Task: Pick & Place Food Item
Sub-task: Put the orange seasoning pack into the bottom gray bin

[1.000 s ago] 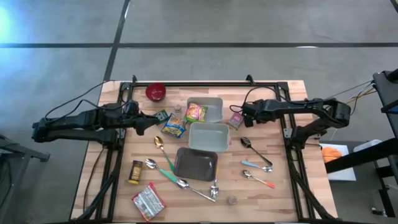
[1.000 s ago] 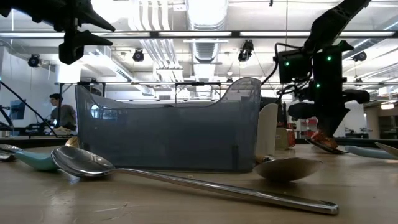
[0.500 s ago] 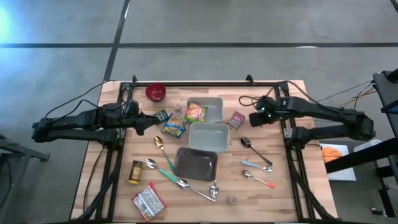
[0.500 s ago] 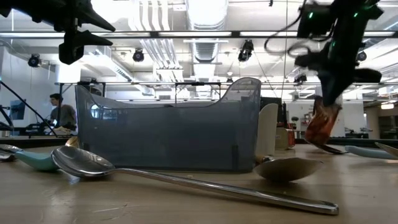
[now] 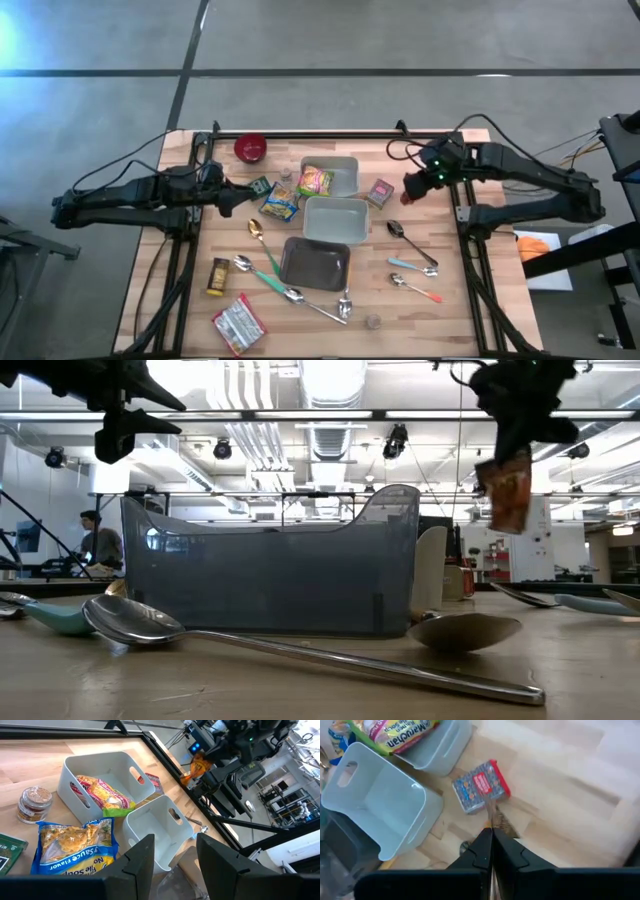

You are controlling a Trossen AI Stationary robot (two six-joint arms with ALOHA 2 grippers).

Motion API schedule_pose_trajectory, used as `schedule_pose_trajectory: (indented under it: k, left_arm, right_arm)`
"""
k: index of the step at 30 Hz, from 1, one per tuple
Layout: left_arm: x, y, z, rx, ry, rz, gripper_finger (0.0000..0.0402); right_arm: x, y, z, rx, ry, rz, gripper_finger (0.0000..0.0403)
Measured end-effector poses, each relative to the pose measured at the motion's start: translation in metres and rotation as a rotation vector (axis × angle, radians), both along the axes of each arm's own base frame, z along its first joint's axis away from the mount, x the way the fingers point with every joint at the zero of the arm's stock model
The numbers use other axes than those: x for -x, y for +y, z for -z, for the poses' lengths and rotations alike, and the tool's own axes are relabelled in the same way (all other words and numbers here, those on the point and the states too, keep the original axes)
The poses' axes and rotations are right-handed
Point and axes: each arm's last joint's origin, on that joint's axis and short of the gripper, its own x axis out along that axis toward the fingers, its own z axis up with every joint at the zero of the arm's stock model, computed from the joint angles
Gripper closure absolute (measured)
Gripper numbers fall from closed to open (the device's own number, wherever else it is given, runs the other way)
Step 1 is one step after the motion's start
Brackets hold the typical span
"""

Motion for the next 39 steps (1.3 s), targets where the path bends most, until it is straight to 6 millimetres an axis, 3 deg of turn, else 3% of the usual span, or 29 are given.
schedule_pose_trajectory:
  k: [12,20,32,39]
  left_arm:
    - [0.0,0.0,0.0,0.0,0.0,-0.001,0.025]
    - [0.0,0.0,0.0,0.001,0.0,-0.001,0.025]
    - [0.0,0.0,0.0,0.001,0.002,-0.001,0.025]
    - [0.0,0.0,0.0,0.001,0.004,-0.001,0.025]
  right_arm:
    - [-0.078,0.005,-0.035,0.092,0.041,-0.265,0.0395]
    - [-0.133,0.02,-0.045,0.151,0.054,-0.45,0.0395]
    - [-0.202,0.038,-0.02,0.258,0.088,-0.676,0.0395]
    - [-0.225,0.04,0.001,0.306,0.091,-0.739,0.0395]
